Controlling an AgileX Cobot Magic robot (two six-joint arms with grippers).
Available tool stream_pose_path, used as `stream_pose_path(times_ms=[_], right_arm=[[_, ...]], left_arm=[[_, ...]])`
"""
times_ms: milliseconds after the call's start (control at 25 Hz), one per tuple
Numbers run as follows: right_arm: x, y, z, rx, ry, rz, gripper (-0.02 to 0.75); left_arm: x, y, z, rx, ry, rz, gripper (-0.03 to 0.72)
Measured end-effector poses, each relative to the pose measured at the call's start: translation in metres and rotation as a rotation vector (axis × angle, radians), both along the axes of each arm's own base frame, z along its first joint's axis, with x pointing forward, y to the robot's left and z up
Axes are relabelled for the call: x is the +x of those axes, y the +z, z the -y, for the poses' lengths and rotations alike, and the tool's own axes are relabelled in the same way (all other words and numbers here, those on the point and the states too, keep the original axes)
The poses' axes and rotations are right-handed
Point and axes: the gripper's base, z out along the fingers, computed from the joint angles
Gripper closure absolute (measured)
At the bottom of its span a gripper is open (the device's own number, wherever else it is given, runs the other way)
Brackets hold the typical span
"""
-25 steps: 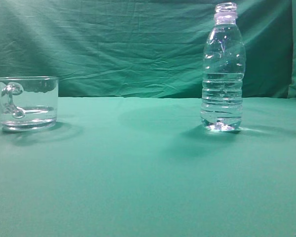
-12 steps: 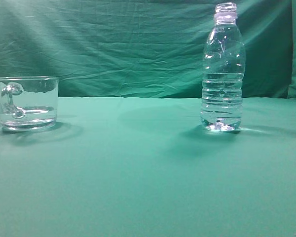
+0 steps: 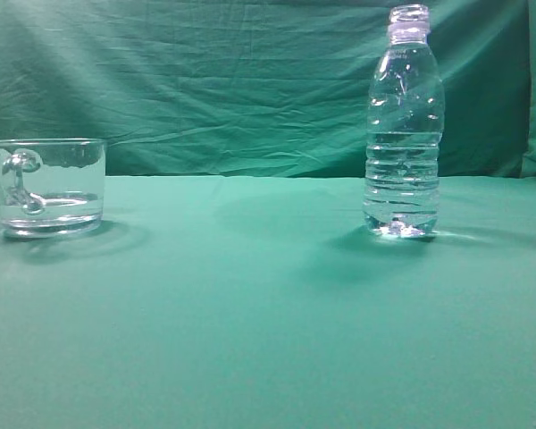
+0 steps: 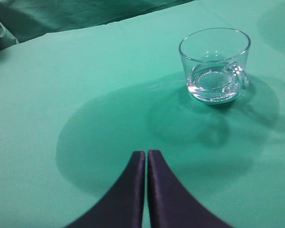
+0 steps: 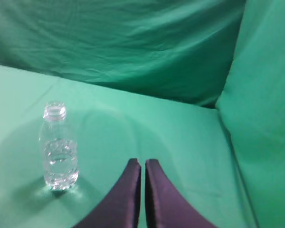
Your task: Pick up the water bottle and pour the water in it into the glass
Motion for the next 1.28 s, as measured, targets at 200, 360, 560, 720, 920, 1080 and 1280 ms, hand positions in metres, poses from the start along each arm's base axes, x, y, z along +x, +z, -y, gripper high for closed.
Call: stream_pose_path(times_ms=[200, 360, 560, 720, 920, 1080, 1280], right_arm=[[-0.004, -0.049, -0.001, 0.006, 0.019, 0.038, 0.738], [-0.005, -0.083, -0.001, 0.003, 0.019, 0.035, 0.738], [0.003, -0.119, -0.002, -0.012, 0.019, -0.049, 0.738], [0.008, -0.144, -0.003, -0.012, 0.02, -0.071, 0.738], [0.01, -0.15, -0.004, 0.013, 0.021, -0.035, 0.738], [0.01, -0.15, -0.004, 0.02, 0.021, -0.038, 0.738], [0.009, -0.152, -0.004, 0.015, 0.021, -0.063, 0.738]], left_arm=[[0.0, 0.0, 0.0, 0.0, 0.0, 0.0, 0.688], [0.0, 0.0, 0.0, 0.0, 0.0, 0.0, 0.688], [0.0, 0.0, 0.0, 0.0, 0.0, 0.0, 0.688], [0.0, 0.0, 0.0, 0.0, 0.0, 0.0, 0.688], [0.0, 0.0, 0.0, 0.0, 0.0, 0.0, 0.688], [0.0, 0.0, 0.0, 0.0, 0.0, 0.0, 0.688], [0.0, 0.0, 0.0, 0.0, 0.0, 0.0, 0.688]])
